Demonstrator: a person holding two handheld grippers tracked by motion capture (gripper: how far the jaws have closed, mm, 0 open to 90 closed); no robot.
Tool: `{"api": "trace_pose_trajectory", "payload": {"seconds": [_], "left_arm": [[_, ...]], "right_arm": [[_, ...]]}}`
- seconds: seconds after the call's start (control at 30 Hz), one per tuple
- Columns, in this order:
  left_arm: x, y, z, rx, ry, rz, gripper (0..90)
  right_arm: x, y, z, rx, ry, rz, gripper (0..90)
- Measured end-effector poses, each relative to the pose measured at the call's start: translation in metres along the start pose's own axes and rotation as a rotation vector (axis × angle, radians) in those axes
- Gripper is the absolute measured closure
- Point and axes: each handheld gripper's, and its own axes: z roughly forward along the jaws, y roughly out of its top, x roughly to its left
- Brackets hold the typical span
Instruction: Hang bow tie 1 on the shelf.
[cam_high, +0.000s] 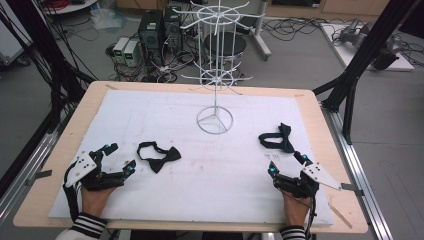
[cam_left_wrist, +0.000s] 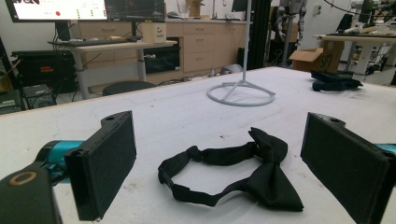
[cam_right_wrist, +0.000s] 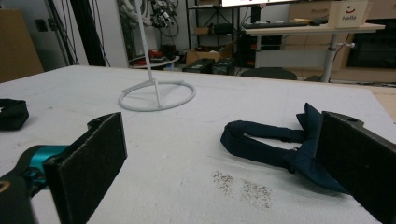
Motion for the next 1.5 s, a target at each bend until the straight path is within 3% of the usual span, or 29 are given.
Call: {"api": "trace_pose_trajectory", "payload": {"seconds": [0.2, 0.3, 0.67, 0.87, 0.97, 1.27, 1.3, 1.37, 1.5], "left_arm": [[0.0, 0.0, 0.0, 0.0, -0.001, -0.002, 11.4], [0.0, 0.0, 0.0, -0.002, 0.003, -0.006, 11.4], [0.001, -0.001, -0.001, -0.015, 0.008, -0.018, 11.4], [0.001, -0.001, -0.002, -0.017, 0.009, -0.02, 11.4], [0.001, -0.001, -0.001, -0.017, 0.011, -0.023, 11.4], [0.002, -0.001, -0.001, -0.016, 0.013, -0.027, 11.4], [0.002, -0.001, -0.001, -0.016, 0.013, -0.027, 11.4], [0.002, -0.001, -0.001, -0.017, 0.014, -0.028, 11.4], [0.002, -0.001, -0.001, -0.019, 0.013, -0.028, 11.4]], "right_arm": [[0.001, 0.0, 0.0, 0.006, -0.004, 0.003, 1.7], [0.002, 0.0, 0.0, -0.006, -0.014, -0.023, 1.7], [0.001, 0.0, 0.001, 0.005, -0.032, 0.001, 1.7], [-0.002, 0.002, 0.004, 0.035, -0.059, 0.043, 1.7], [-0.004, 0.004, 0.005, 0.038, -0.081, 0.026, 1.7], [-0.008, 0.022, 0.013, 0.112, -0.082, 0.005, 1.7], [-0.011, 0.031, 0.017, 0.153, -0.085, 0.003, 1.7], [-0.012, 0.035, 0.019, 0.168, -0.083, 0.015, 1.7], [-0.023, 0.056, 0.03, 0.25, -0.086, 0.046, 1.7]]}}
